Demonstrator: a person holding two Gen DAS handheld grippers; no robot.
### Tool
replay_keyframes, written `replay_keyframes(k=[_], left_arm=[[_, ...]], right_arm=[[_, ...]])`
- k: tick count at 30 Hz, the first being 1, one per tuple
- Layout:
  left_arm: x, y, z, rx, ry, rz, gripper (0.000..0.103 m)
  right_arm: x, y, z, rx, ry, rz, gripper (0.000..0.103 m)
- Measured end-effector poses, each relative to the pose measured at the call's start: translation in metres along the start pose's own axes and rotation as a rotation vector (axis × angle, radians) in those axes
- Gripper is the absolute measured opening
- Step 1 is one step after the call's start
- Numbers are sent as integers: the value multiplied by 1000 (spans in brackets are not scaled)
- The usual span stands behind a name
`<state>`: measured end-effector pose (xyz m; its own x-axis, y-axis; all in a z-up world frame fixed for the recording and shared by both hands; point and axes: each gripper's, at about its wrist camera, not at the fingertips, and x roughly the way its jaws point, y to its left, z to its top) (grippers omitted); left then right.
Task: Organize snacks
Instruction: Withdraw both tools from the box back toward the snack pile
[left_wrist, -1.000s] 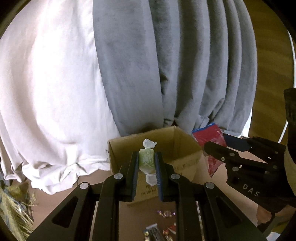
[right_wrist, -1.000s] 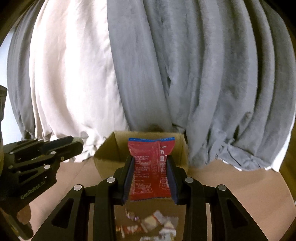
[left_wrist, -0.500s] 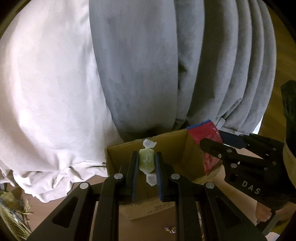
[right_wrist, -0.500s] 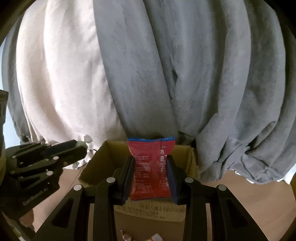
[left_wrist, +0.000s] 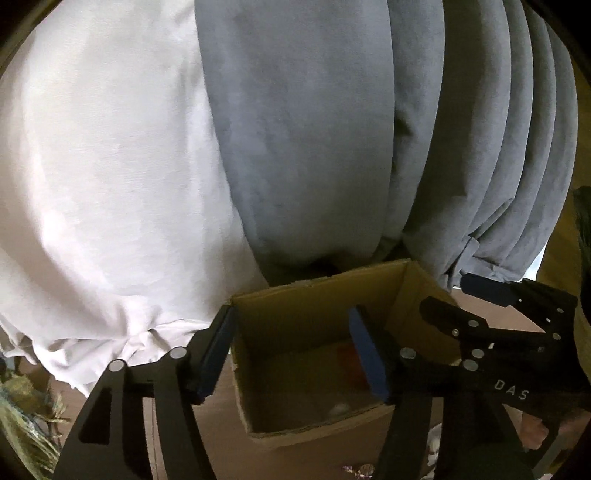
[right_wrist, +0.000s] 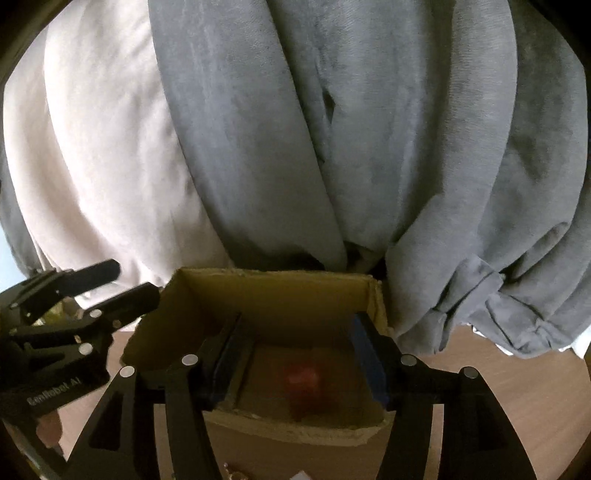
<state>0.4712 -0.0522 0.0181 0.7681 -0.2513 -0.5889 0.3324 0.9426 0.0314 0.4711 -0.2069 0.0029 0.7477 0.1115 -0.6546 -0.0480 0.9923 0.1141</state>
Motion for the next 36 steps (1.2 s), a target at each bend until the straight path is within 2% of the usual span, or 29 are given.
replay_keyframes(k=[3, 5, 7, 12, 16, 21, 28, 36], left_arm=[[-14, 0, -3, 7, -27, 22, 72], [-25, 0, -6, 8, -46, 24, 76], [-37, -1, -10, 10, -64, 27, 79], [-67, -7, -25, 36, -101, 17, 79], [-93, -12, -38, 54, -144, 39, 79], [-119, -15, -57, 66, -171, 61, 79], [-142, -19, -89, 73, -145, 78, 79], [-149, -20, -131, 65, -71, 99, 79]], right_arm=[[-10, 1, -4, 2, -10, 3, 61], [-21, 3, -7, 6, -20, -7, 68], [-32, 5, -9, 5, -37, -12, 69], [-61, 9, -20, 10, -64, 13, 69], [-79, 13, -31, 18, -70, 39, 69], [-103, 21, -47, 15, -89, 14, 69], [-131, 28, -76, 27, -131, -76, 69], [-145, 29, -112, 56, -90, -95, 69]])
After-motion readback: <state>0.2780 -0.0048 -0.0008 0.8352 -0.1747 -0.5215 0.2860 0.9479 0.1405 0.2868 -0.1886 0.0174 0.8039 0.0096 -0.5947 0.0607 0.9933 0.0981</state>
